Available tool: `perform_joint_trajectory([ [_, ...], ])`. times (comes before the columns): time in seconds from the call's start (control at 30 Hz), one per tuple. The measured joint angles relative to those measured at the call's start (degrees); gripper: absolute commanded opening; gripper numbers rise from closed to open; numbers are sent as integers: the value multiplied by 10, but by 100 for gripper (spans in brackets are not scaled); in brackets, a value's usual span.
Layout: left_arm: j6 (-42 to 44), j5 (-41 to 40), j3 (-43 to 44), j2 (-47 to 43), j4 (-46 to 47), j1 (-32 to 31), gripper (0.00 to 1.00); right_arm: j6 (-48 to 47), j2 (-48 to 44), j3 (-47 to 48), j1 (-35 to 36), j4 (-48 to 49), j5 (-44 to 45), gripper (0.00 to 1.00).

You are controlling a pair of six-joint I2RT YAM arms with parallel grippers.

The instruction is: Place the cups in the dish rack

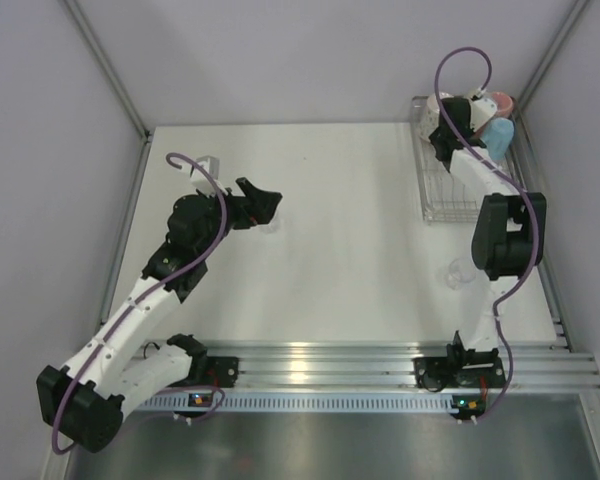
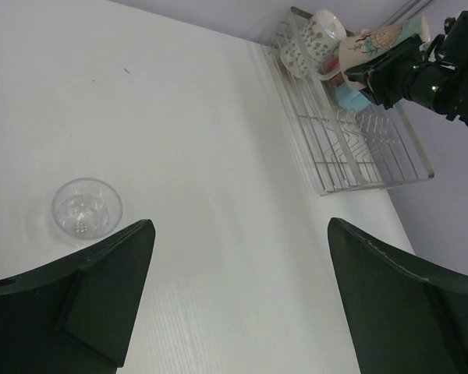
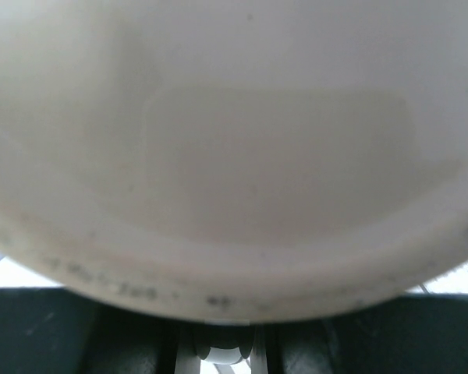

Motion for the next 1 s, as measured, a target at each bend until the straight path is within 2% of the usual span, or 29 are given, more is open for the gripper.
perform_joint_trajectory([
  [0.5,10,0,0,28,-3,0,98,60,116,109,10,-83,96,0],
  [1.0,13,0,0,29,-2,0,98,93,170,165,22,-125,141,0],
])
